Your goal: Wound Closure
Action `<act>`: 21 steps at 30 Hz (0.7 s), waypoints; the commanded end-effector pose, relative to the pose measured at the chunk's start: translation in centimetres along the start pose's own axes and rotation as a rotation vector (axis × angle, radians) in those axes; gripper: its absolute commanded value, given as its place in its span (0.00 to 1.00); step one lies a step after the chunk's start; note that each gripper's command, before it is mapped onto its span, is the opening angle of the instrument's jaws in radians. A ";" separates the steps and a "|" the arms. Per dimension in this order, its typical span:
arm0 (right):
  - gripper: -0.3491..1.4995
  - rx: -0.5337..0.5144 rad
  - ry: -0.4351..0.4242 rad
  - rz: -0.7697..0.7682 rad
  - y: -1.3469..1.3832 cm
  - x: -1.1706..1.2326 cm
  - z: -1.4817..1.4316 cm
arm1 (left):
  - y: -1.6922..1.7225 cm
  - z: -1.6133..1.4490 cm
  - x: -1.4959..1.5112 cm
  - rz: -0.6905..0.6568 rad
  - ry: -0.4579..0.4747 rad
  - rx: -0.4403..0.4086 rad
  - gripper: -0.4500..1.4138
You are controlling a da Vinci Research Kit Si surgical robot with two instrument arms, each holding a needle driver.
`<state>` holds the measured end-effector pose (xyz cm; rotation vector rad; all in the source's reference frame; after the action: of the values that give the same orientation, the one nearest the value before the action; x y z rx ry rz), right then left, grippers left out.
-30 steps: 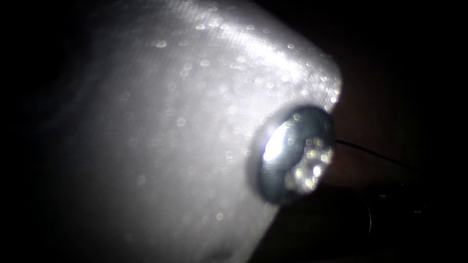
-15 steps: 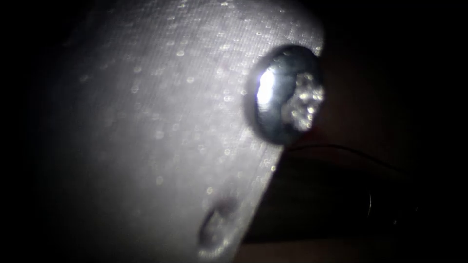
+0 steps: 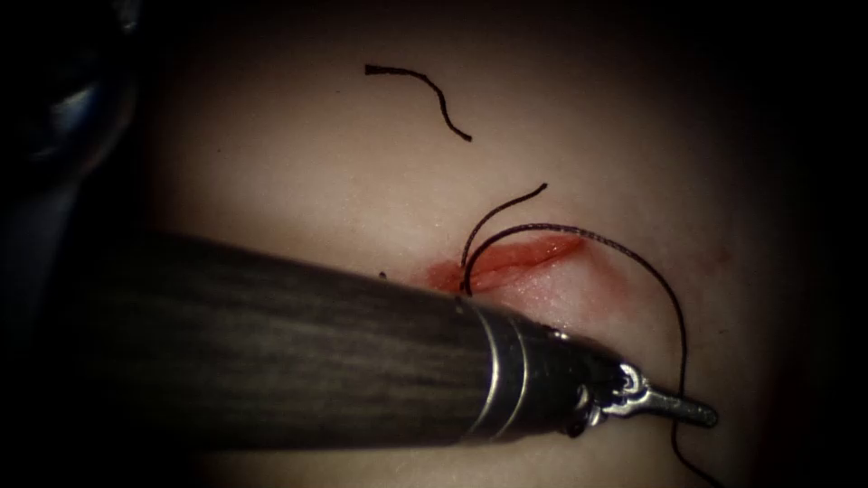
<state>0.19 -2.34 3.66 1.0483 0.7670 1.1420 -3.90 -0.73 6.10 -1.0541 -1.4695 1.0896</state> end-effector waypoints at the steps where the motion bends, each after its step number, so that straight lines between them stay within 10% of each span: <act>1: 0.82 0.012 0.007 -0.008 -0.06 0.08 0.10 | 0.03 -0.10 0.00 -0.004 0.013 0.020 0.00; 8: 0.73 0.040 0.106 -0.105 -0.24 0.36 0.27 | 0.60 -1.08 -0.10 0.013 0.076 0.096 0.00; 14: 0.60 0.082 0.235 -0.250 -0.30 0.77 0.76 | 0.74 -1.82 -0.30 0.006 -0.048 0.141 0.00; 17: 0.47 0.086 0.348 -0.331 -0.30 0.99 1.12 | 0.73 -2.08 -0.34 -0.026 -0.104 0.159 0.00; 18: 0.13 0.037 0.446 -0.325 -0.30 1.22 1.46 | 0.76 -2.22 -0.37 -0.034 -0.176 0.186 0.00; 21: 0.00 0.003 0.537 -0.338 -0.26 1.45 1.82 | 0.77 -2.24 -0.40 -0.038 -0.249 0.199 0.00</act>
<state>2.09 -1.48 4.02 0.5957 1.3051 1.1369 -1.51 -0.67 5.47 -0.7674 -1.5269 1.3484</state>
